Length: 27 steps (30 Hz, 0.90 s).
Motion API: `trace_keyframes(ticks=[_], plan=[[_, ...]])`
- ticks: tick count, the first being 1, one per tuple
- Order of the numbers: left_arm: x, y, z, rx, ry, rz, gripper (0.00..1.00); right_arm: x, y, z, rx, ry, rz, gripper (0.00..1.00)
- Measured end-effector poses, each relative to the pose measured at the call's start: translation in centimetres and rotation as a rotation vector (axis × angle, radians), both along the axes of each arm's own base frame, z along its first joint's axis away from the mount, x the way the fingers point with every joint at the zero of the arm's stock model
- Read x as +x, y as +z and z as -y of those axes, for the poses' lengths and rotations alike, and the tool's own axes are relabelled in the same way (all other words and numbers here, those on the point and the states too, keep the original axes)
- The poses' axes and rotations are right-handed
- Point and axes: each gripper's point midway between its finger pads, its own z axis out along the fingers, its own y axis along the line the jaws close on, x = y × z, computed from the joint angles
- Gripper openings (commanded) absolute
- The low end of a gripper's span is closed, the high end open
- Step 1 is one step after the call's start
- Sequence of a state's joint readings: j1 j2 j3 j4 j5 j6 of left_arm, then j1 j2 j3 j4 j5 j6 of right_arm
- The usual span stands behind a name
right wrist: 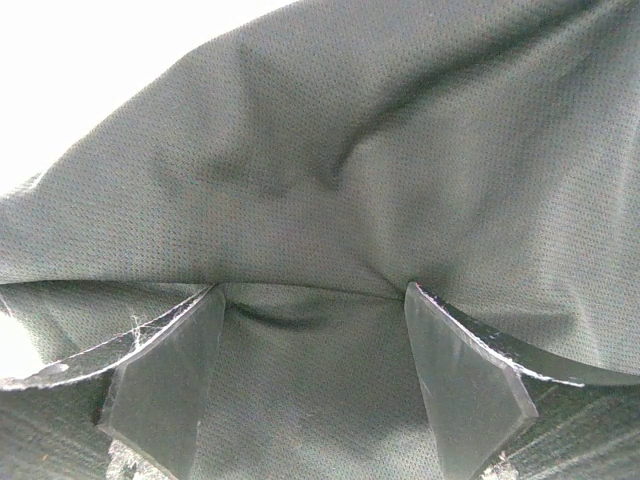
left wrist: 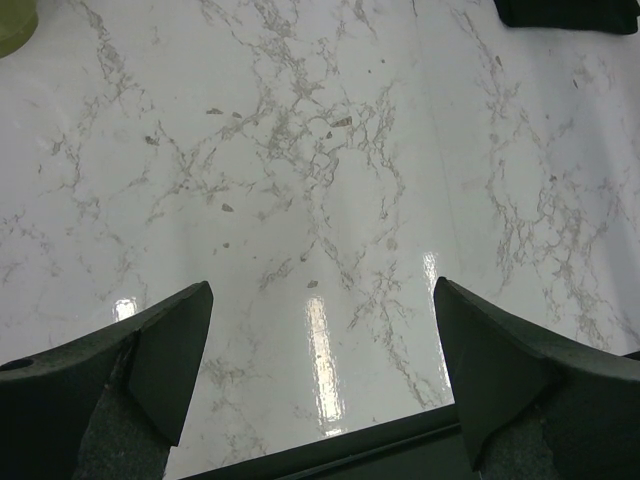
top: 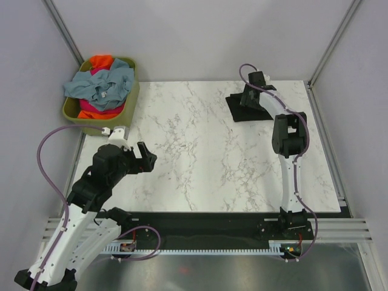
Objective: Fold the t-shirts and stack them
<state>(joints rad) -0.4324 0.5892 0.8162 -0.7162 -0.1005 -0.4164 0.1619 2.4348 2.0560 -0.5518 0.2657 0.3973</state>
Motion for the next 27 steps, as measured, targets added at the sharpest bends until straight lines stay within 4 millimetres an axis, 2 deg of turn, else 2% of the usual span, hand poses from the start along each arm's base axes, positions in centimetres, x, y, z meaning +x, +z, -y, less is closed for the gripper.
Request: trace_keyframes(ticks=[3,14,18,27], plan=[[0.1,-0.1,0.1,0.002,-0.002,-0.005,1.00,1.2,0.0,3.5,-0.010,-0.044,0.007,0.82],[0.2,0.0,0.2,-0.007,-0.006,0.001,0.99,5.1,0.2,11.8,-0.024,-0.071,0.067,0.86],[0.3,-0.2,0.3,-0.004,-0.016,-0.007,0.99,6.1,0.3,13.4,-0.038,-0.085,0.093,0.90],[0.4,-0.5,0.3,0.005,-0.019,-0.019,0.99,7.1,0.6,15.1,-0.093,-0.131,0.137,0.96]])
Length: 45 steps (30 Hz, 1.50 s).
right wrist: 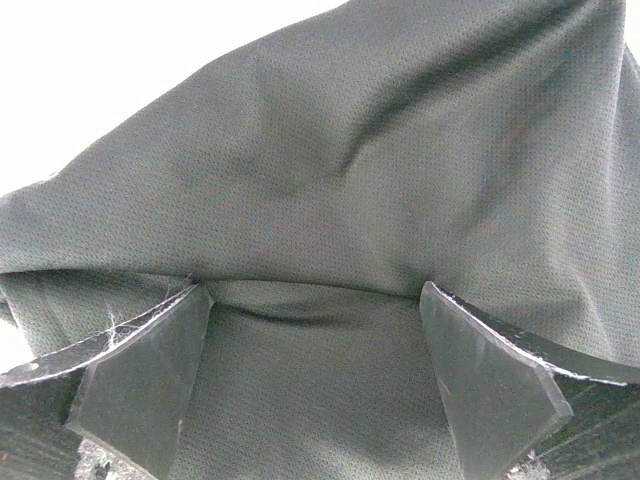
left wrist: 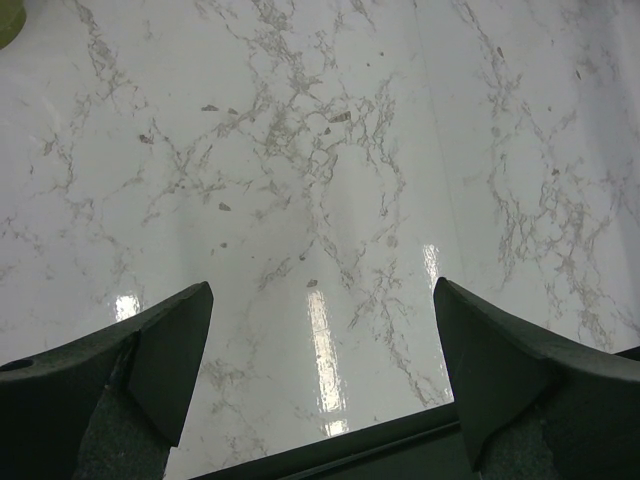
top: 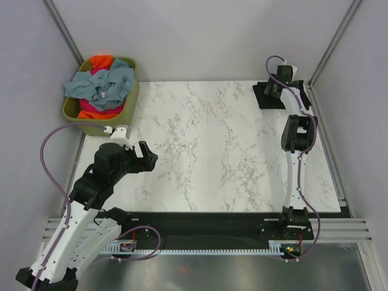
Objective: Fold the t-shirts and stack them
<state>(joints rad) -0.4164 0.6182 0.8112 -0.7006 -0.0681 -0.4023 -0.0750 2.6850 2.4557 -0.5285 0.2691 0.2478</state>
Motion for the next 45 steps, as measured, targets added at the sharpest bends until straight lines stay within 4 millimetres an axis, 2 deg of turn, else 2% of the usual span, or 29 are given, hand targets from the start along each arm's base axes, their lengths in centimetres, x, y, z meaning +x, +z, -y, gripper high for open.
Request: trace_keyframes(ticks=[6,10,16,19,21,24,25,26,31,33,34,36,37,39,40,42,44,45], plan=[[0.0,0.0,0.0,0.001,0.001,-0.002,0.99,0.9,0.1,2.1,-0.024,-0.048,0.048,0.98],[0.0,0.0,0.0,0.001,0.001,-0.002,0.99,1.6,0.4,2.9,-0.016,-0.041,0.087,0.98],[0.0,0.0,0.0,0.001,0.000,-0.002,0.99,2.9,0.6,1.5,0.035,0.094,0.140,0.98],[0.0,0.0,0.0,0.001,0.001,-0.002,0.99,2.2,1.1,0.5,0.049,0.159,0.133,0.98],[0.0,0.0,0.0,0.001,0.002,-0.002,0.99,1.3,2.7,-0.5,0.058,0.195,0.133,0.98],[0.0,0.0,0.0,0.000,0.002,0.000,1.00,-0.1,7.0,-1.2,0.050,0.214,0.164,0.98],[0.0,0.1,-0.1,-0.002,0.001,0.004,1.00,-0.8,9.1,-1.5,0.043,0.215,0.182,0.98],[-0.1,0.2,-0.1,-0.003,0.001,0.008,0.99,-1.6,11.4,-1.7,0.037,0.209,0.207,0.98],[-0.3,0.6,0.0,-0.016,-0.007,0.025,1.00,-6.5,25.6,-2.0,0.040,0.158,0.432,0.98],[-0.5,0.8,0.0,-0.022,-0.013,0.033,1.00,-10.1,31.1,-2.5,0.064,0.142,0.534,0.98],[-0.6,1.0,0.0,-0.026,-0.014,0.040,1.00,-12.1,33.2,-2.9,0.080,0.136,0.582,0.98],[-0.7,1.3,0.0,-0.032,-0.013,0.055,1.00,-16.4,36.0,-3.7,0.113,0.131,0.653,0.98],[-0.8,1.5,-0.1,-0.036,-0.014,0.062,1.00,-18.4,36.4,-4.3,0.132,0.137,0.682,0.98],[-0.8,1.8,-0.1,-0.042,-0.015,0.074,1.00,-21.9,35.3,-5.5,0.171,0.150,0.681,0.98],[-0.8,1.9,-0.1,-0.044,-0.016,0.078,1.00,-23.4,34.1,-6.1,0.190,0.158,0.672,0.98],[-0.8,2.0,0.0,-0.048,-0.018,0.084,1.00,-26.5,29.9,-7.5,0.233,0.184,0.600,0.98],[-0.7,2.1,0.0,-0.049,-0.019,0.086,0.99,-28.9,25.1,-8.5,0.267,0.201,0.498,0.98],[-0.8,2.1,0.0,-0.051,-0.020,0.088,1.00,-29.8,23.3,-8.8,0.280,0.204,0.458,0.98]])
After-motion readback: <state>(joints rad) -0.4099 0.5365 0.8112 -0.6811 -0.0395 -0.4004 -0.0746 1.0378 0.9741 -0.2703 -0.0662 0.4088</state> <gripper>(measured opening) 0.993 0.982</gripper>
